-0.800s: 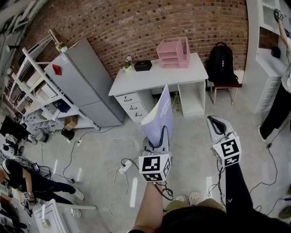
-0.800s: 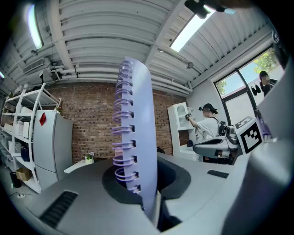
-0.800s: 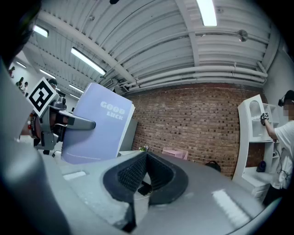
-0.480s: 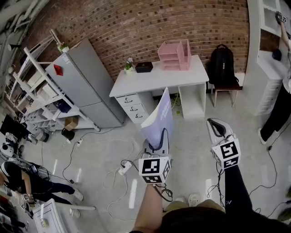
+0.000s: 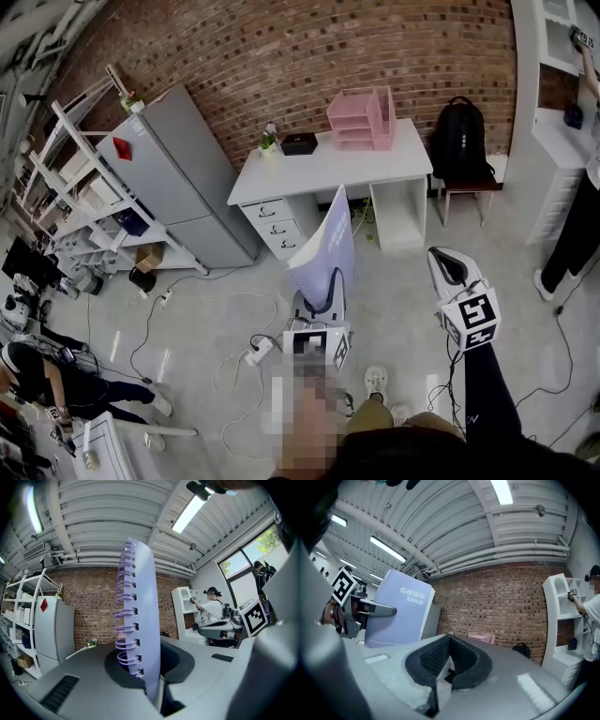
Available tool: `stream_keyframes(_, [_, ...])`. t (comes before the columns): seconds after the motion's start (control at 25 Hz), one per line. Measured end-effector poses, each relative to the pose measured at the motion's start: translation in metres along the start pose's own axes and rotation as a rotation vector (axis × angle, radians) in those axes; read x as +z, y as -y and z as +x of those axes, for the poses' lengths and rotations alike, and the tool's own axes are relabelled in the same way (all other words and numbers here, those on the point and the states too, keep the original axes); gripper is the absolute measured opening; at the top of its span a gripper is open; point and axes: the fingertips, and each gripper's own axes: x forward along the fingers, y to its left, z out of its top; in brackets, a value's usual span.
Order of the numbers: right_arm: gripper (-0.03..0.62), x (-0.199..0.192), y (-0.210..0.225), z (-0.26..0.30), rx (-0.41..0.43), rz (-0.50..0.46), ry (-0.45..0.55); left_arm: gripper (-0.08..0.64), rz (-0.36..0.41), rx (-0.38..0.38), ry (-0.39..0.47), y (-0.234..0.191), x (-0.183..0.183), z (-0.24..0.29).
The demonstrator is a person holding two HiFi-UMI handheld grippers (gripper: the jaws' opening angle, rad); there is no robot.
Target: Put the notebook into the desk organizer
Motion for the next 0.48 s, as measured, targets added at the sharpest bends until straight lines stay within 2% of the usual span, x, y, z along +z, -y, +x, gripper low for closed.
stream_keyframes(0.48, [0.000,0.003,0.019,0.048,-0.002,-0.008,0.024,0.038,-0.002,0.001,0.030,-0.026,0.008,0.046])
